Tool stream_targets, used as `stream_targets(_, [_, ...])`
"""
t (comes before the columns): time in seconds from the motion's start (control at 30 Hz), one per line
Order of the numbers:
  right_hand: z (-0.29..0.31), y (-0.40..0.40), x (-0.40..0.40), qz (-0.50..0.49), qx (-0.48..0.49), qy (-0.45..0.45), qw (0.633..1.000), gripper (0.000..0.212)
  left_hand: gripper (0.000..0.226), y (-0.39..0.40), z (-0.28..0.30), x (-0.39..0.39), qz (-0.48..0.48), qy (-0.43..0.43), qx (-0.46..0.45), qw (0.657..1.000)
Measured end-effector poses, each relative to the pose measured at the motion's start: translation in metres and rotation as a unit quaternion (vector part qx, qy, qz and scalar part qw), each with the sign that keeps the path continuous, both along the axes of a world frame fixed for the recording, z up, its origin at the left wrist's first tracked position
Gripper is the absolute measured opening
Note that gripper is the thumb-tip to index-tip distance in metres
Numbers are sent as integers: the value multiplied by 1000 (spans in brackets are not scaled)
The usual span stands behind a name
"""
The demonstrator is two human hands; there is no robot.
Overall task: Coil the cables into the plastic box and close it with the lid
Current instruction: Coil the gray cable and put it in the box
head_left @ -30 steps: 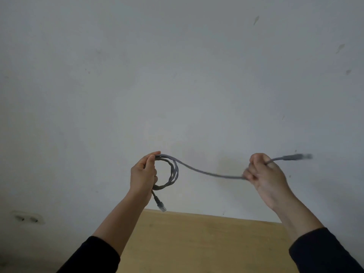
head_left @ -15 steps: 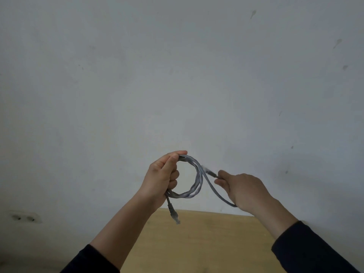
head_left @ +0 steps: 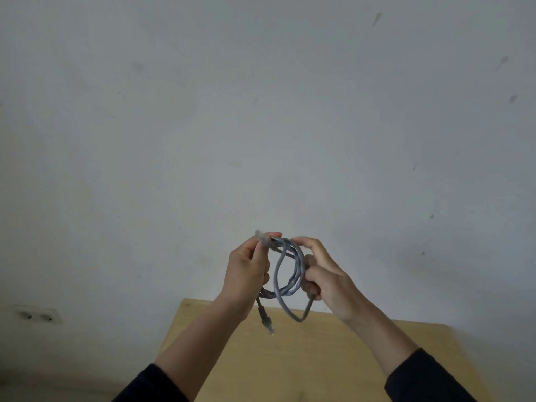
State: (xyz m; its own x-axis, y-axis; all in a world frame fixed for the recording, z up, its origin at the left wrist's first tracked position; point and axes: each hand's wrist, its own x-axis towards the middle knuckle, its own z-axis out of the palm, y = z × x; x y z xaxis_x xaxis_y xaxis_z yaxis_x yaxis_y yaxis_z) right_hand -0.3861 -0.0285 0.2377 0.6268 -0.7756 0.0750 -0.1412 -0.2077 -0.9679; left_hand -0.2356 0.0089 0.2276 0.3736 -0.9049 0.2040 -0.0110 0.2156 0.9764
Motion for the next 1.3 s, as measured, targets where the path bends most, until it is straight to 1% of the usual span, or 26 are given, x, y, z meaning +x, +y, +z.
stream_targets(0.03, [0, 1, 2, 12, 34, -36, 999, 48, 30, 0, 0, 0, 9, -20, -2, 1000])
stream_targets(0.07, [0, 2, 4, 28, 44, -53, 997, 47, 31, 0, 0, -1, 14, -44, -5, 999])
stream_targets(0.1, [1, 3, 5, 42, 25, -49, 998, 40, 32, 0, -1, -1, 21, -71, -7, 997])
stream_targets(0.13, [2, 6, 6, 47, -19, -17, 999, 32, 32, 1, -2, 0, 29, -103, -7, 994])
stream_targets(0.2, [3, 12, 11, 28, -113, 40, 992, 34, 30, 2, -7, 1, 47, -158, -3, 986])
stream_targets(0.27, [0, 14, 17, -9, -186, 58, 981, 32, 27, 2, -11, 1, 63, -189, -1, 980])
stream_targets(0.37, [-5, 13, 25, -74, -242, 63, 965, 25, 25, 4, -12, -1, 72, -196, -5, 978])
stream_targets(0.57, [-8, 7, 34, -165, -265, 20, 950, 14, 27, 2, -16, 0, 64, -190, -9, 980])
stream_targets(0.67, [-7, 3, 36, -186, -281, 16, 941, 10, 27, 0, -17, -1, 54, -171, -6, 984])
stream_targets(0.83, [-3, 1, 38, -181, -277, -1, 944, 11, 30, -3, -10, -2, 33, -125, -15, 991])
stream_targets(0.97, [-2, 4, 42, -185, -194, -65, 961, 15, 32, -7, -5, -4, 34, -102, -20, 994])
stream_targets(1.0, [-3, 5, 44, -182, -175, -75, 965, 19, 31, -10, -5, -2, 46, -83, -13, 995])
stream_targets(1.07, [-6, 11, 45, -164, -150, -101, 970, 24, 30, -20, -6, 6, 89, -6, 17, 996])
stream_targets(1.13, [-10, 21, 43, -136, -142, -140, 970, 26, 30, -32, -7, 22, 140, 92, 46, 985])
stream_targets(1.17, [-11, 25, 40, -121, -140, -155, 971, 24, 30, -37, -7, 31, 167, 127, 53, 976])
stream_targets(1.23, [-14, 30, 31, -88, -134, -163, 974, 21, 29, -40, -8, 51, 211, 163, 58, 962])
stream_targets(1.3, [-16, 29, 22, -69, -126, -149, 978, 20, 29, -38, -7, 67, 235, 193, 47, 952])
